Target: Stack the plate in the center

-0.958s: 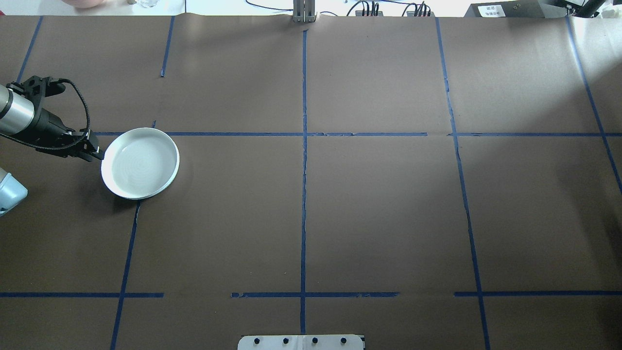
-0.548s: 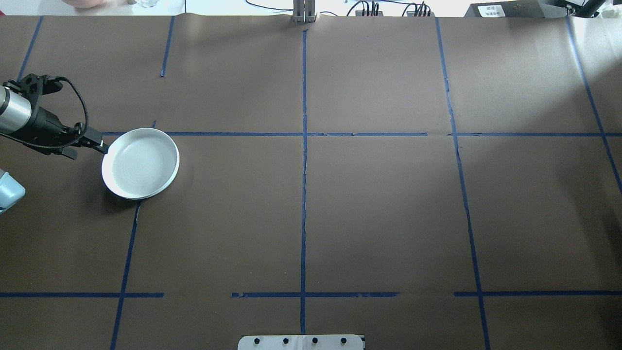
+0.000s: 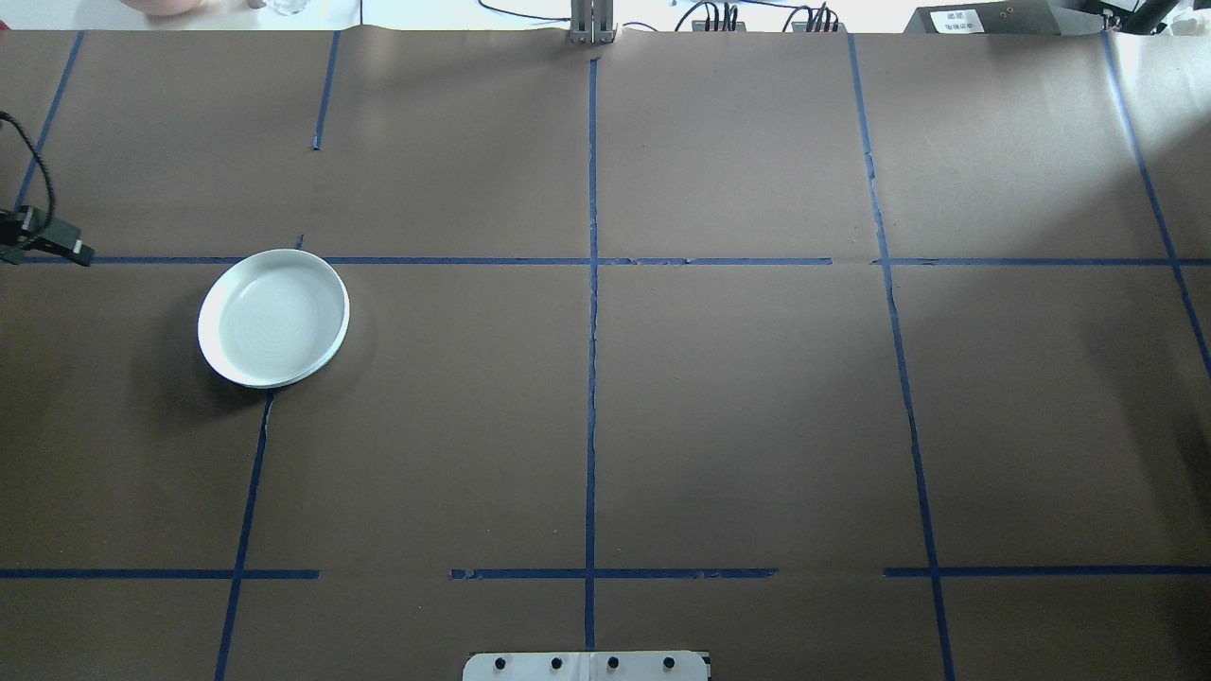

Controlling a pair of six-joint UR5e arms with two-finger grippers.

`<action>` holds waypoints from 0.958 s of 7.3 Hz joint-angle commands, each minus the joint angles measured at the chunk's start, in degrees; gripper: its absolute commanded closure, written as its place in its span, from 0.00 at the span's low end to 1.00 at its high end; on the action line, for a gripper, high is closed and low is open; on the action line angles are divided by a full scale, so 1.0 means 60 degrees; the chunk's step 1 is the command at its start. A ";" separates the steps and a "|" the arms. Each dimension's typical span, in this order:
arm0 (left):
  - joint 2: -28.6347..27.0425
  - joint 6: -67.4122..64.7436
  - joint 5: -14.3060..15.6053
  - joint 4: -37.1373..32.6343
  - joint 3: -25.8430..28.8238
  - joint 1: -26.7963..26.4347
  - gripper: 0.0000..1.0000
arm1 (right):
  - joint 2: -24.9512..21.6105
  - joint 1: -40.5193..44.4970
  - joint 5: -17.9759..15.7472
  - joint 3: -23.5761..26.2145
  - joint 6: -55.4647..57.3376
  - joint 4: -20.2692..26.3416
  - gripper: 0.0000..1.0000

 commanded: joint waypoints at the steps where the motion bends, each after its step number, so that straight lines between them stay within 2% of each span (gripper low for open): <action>1: 0.0315 0.2053 0.0015 0.1444 0.0008 -0.1438 0.00 | 0.0000 0.0000 0.0000 0.0000 0.0000 -0.0009 0.00; 3: 0.0680 0.3998 0.0029 0.2790 0.0008 -0.2873 0.00 | 0.0000 0.0000 0.0000 0.0000 0.0000 -0.0009 0.00; 5: 0.0697 0.4754 0.0029 0.4139 0.0023 -0.3595 0.00 | 0.0000 0.0000 0.0000 -0.0015 0.0000 -0.0009 0.00; 6: 0.0668 0.4639 -0.0232 0.4189 0.0008 -0.3685 0.00 | 0.0000 0.0000 0.0000 0.0000 0.0000 -0.0009 0.00; 7: 0.0697 0.4609 -0.0916 0.4219 -0.0137 -0.3642 0.00 | 0.0000 0.0000 0.0000 -0.0015 0.0000 -0.0009 0.00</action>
